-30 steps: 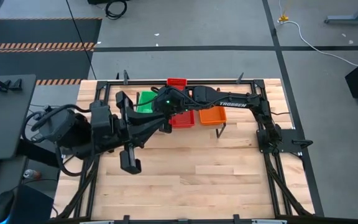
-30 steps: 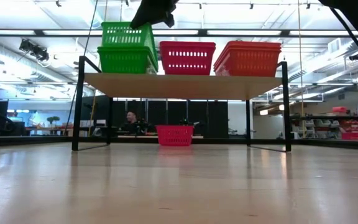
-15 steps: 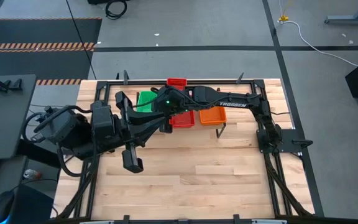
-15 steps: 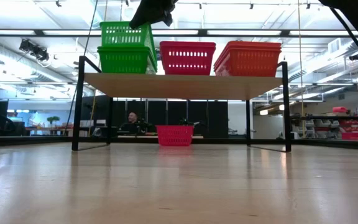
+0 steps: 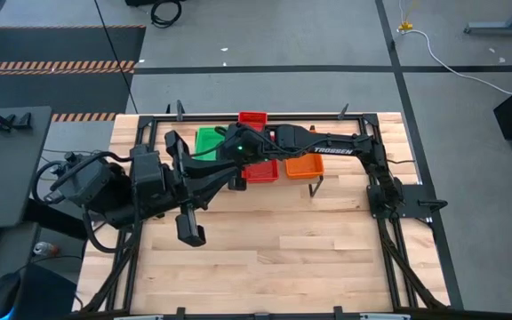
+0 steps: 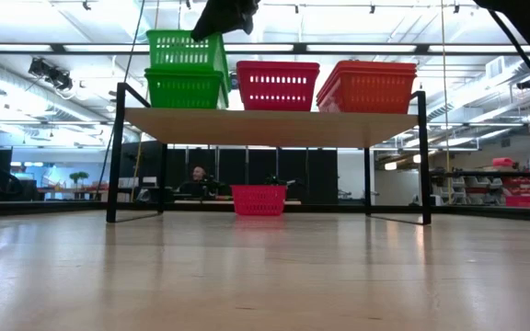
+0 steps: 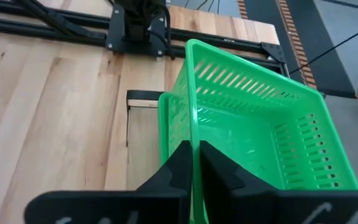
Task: Stack baskets on shelf by color
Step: Stack the green bin on top of the other stacked green bins on the shelf
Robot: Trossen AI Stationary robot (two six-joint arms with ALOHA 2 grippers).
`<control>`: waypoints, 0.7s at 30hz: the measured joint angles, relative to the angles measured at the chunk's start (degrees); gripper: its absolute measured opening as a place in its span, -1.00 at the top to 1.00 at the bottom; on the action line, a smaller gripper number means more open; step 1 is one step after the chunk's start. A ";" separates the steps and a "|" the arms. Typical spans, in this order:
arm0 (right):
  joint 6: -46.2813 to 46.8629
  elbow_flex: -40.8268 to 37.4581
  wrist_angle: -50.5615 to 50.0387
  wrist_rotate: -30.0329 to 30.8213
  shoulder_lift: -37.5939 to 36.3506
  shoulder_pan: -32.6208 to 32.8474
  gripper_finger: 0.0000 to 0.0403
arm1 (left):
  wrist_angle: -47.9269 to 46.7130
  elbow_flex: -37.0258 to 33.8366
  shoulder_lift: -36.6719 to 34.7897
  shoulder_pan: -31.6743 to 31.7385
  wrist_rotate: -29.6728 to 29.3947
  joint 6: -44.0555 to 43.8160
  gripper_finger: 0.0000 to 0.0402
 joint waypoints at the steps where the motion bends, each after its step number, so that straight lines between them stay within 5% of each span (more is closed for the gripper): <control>1: -0.19 0.01 -0.16 -0.02 0.02 0.00 0.86 | -0.02 0.00 0.00 0.00 -0.09 -0.02 0.74; 21: -0.43 -6.80 -1.12 -2.91 0.13 1.02 0.80 | -0.12 0.00 0.00 -0.15 -0.10 -0.42 0.74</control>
